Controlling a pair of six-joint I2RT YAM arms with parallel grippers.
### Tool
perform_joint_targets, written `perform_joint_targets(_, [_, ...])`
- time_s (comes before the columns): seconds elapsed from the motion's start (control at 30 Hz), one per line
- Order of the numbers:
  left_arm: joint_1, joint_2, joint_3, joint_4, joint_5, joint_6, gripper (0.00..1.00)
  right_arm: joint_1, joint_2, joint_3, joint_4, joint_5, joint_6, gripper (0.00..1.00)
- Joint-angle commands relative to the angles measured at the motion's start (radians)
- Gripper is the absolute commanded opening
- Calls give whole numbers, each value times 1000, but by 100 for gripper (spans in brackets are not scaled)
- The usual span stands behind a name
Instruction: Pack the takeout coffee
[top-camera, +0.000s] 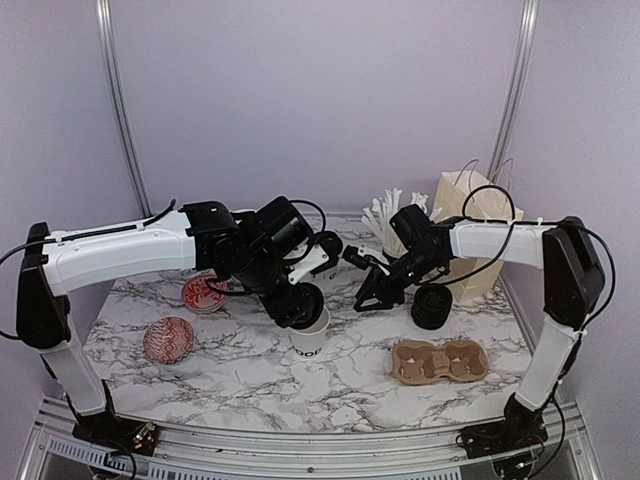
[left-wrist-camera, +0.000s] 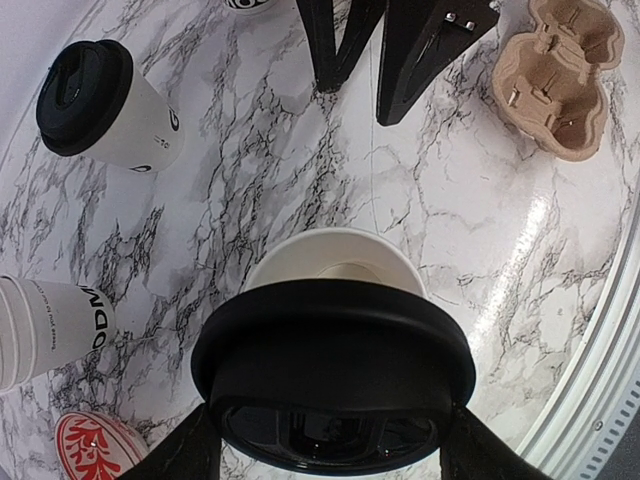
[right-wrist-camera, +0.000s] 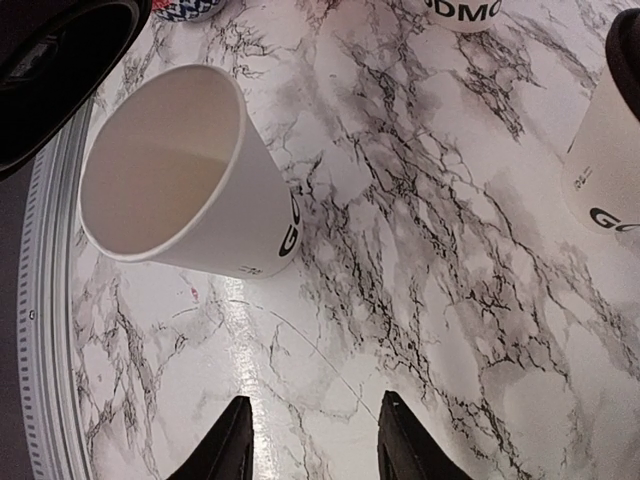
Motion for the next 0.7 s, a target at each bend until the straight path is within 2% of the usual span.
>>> perform_joint_targets(0.0, [10, 26, 39, -45, 17, -4, 70, 8, -26, 15, -5, -19, 9, 41])
perform_joint_targets(0.67, [18, 105, 82, -63, 29, 2, 70, 8, -28, 6, -12, -23, -4, 41])
